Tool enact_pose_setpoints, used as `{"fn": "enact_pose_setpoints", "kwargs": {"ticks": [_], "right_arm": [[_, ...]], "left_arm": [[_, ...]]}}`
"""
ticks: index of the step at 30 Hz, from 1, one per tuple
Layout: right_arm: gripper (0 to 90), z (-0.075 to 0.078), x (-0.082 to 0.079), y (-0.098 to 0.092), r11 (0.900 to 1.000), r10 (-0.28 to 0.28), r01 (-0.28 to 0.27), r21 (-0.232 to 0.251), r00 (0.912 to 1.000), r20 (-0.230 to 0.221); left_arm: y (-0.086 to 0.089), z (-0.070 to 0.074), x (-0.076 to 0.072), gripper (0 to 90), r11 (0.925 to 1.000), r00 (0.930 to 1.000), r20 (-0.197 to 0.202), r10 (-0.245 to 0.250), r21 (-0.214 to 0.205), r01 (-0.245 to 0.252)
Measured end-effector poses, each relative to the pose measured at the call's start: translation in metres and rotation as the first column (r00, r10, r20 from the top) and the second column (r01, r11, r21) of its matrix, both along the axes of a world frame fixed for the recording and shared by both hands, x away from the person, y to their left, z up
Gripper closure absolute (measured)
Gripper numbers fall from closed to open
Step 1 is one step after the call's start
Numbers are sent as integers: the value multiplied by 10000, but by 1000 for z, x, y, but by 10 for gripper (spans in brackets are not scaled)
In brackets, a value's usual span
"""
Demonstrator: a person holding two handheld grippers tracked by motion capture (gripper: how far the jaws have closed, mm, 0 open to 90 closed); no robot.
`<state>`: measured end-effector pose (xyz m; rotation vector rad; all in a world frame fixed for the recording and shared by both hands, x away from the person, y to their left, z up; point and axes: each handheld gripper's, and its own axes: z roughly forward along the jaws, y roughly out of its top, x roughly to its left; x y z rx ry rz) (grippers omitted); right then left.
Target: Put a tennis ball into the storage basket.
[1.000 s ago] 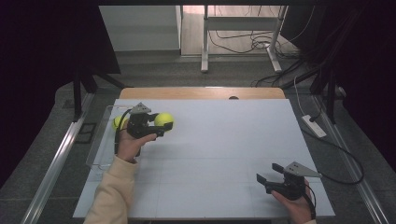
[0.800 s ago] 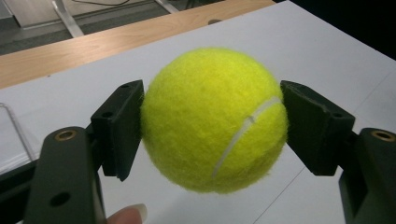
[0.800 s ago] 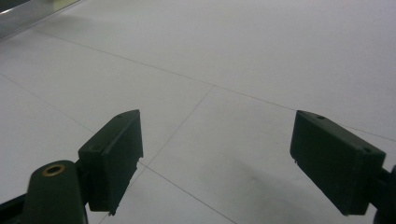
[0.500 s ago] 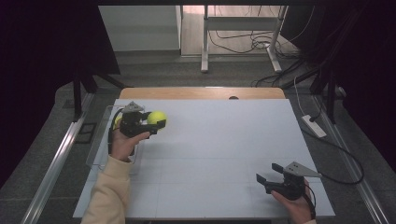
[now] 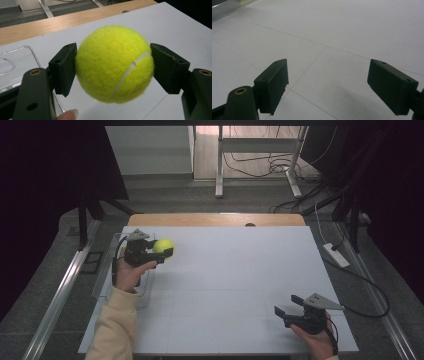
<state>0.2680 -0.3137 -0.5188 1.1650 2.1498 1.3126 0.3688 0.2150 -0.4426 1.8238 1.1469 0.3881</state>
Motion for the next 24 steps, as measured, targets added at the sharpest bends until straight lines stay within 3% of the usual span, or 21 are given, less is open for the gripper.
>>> {"fn": "enact_pose_setpoints", "kwargs": {"ticks": [24], "right_arm": [[170, 0, 0, 1, 10000, 5, -5, -21, 10000, 11]], "left_arm": [[35, -8, 3, 272, 9955, 9953, -253, 936, -103, -939]]}}
